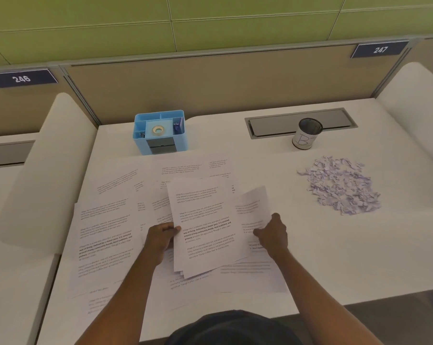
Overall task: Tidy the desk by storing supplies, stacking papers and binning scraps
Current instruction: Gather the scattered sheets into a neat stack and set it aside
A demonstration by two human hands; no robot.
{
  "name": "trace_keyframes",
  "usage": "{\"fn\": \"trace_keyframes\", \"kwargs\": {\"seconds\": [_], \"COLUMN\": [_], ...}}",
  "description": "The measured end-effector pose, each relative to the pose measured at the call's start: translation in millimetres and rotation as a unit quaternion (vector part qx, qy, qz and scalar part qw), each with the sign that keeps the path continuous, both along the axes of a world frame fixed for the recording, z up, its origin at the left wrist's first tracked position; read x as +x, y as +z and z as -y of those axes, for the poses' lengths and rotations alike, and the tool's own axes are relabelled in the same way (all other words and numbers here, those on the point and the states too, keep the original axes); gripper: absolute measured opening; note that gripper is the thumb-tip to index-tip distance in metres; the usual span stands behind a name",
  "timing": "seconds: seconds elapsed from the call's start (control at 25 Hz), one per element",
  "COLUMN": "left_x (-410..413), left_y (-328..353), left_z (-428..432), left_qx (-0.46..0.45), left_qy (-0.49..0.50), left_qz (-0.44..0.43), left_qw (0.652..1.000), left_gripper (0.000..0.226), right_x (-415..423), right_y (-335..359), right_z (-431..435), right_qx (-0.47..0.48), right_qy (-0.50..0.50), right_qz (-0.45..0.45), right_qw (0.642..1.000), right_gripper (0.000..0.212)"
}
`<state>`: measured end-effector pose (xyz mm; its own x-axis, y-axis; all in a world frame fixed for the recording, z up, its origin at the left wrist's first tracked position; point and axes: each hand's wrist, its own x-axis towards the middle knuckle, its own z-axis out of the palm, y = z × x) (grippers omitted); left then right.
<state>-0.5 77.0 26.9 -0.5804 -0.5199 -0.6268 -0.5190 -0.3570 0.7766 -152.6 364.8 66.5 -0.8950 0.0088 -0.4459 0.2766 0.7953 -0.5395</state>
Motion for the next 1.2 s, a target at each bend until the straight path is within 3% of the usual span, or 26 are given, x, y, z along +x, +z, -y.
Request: {"fn": "trace_keyframes", "kwargs": {"seconds": [0.28, 0.44, 0.52, 0.6, 0.72, 0.96, 1.12, 1.2], "left_x": [-1, -3, -3, -4, -7, -18, -19, -16], "left_y": [-1, 0, 1, 3, 5, 11, 10, 7], "left_z": [0, -1, -1, -2, -2, -5, -7, -6], "left_qx": [-0.007, -0.008, -0.011, -0.01, -0.007, -0.015, -0.046, -0.062], "left_qy": [0.011, 0.008, 0.01, 0.01, 0.022, 0.058, 0.024, -0.002], "left_qz": [0.011, 0.01, 0.013, 0.014, 0.013, 0.019, 0.024, 0.022], "left_qw": [1.0, 1.0, 1.0, 1.0, 1.0, 0.998, 0.998, 0.998], "left_gripper": [0.015, 0.014, 0.013, 0.012, 0.01, 0.013, 0.02, 0.011], "right_x": [-33, -44, -46, -48, -50, -40, -31, -28], "right_y": [89, 141, 153, 151, 116, 20, -7, -8], "right_z": [-3, 17, 28, 37, 50, 63, 71, 76], "right_qx": [0.026, -0.022, -0.077, -0.149, -0.251, -0.273, -0.248, -0.217], "right_qy": [0.05, 0.053, 0.054, 0.058, 0.059, 0.015, 0.001, 0.032], "right_qz": [-0.199, -0.288, -0.294, -0.268, -0.156, 0.056, 0.052, 0.02], "right_qw": [0.978, 0.956, 0.951, 0.95, 0.953, 0.96, 0.967, 0.976], "right_gripper": [0.027, 0.013, 0.015, 0.02, 0.014, 0.02, 0.018, 0.017]}}
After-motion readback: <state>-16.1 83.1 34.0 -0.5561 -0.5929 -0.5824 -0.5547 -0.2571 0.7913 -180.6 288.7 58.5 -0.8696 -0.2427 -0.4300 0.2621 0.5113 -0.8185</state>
